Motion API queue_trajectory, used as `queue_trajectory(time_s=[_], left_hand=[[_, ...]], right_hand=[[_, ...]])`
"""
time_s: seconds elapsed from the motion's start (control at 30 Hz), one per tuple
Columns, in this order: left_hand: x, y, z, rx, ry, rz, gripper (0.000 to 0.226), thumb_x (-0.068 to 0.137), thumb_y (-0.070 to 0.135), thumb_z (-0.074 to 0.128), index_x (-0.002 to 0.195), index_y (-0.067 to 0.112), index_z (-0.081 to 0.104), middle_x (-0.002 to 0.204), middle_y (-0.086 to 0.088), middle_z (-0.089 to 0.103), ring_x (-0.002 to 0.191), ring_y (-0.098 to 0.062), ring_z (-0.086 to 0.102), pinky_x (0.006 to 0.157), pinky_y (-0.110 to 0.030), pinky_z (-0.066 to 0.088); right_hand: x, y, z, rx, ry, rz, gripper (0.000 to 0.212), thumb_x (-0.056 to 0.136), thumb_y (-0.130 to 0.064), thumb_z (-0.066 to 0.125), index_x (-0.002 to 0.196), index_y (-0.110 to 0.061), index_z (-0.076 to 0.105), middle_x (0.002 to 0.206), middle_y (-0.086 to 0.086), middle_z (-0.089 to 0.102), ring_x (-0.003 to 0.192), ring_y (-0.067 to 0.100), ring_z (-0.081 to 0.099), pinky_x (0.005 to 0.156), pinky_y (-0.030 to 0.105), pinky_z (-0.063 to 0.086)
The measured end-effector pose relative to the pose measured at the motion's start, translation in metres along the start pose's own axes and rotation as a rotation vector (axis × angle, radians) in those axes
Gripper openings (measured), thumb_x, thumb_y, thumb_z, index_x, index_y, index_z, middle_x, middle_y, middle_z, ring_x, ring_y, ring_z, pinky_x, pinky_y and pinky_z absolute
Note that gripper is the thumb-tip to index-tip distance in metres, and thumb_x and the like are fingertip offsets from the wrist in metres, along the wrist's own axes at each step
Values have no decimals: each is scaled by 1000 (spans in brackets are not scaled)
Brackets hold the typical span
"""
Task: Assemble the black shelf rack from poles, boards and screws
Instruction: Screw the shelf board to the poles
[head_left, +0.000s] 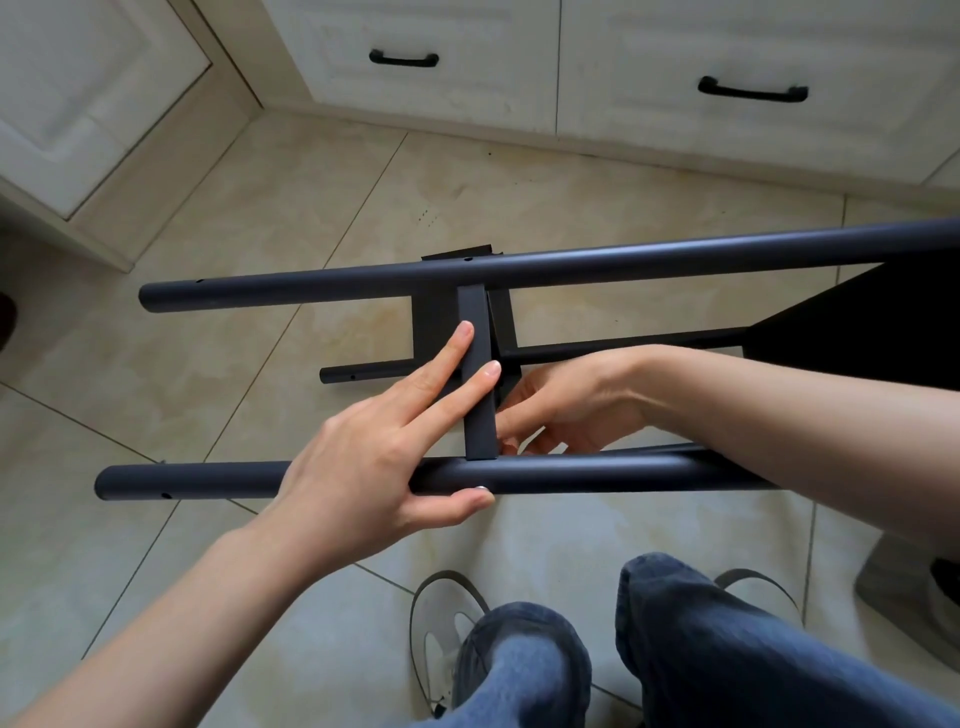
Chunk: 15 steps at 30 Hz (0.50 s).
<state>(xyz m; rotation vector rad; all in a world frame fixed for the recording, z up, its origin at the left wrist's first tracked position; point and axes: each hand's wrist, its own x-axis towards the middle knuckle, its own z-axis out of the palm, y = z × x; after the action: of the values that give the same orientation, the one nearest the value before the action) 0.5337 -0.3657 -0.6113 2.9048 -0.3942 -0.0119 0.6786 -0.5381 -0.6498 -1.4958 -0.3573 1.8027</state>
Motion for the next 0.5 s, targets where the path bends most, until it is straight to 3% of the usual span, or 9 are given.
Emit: queue_trajectory(time_s=[0.1,0.33,0.5], left_hand=[[0,-1,0,-1,1,2,90,80,68,52,158,33,25,168,8,10,107,-15,46,69,-21,40],[0,-2,1,0,4,12,89,81,69,51,158,32,25,168,8,10,108,-14,46,73,-20,39],[0,-1,1,-16,4,15,89,81,69,51,158,34,24,168,10,9,108,-10,49,73,-21,41]], right_hand=[[3,-1,3,26,27,-30,49,94,-29,64,127,6,56,107,11,58,94,20,56,88,35,47],[-3,-1,-3,57,3,-7,22,94,-24,63,108,-7,67,101,10,59,89,18,58,87,35,47],[3,-2,4,35,33,5,50,93,-30,66,128,5,57,106,12,59,97,22,56,88,35,48]])
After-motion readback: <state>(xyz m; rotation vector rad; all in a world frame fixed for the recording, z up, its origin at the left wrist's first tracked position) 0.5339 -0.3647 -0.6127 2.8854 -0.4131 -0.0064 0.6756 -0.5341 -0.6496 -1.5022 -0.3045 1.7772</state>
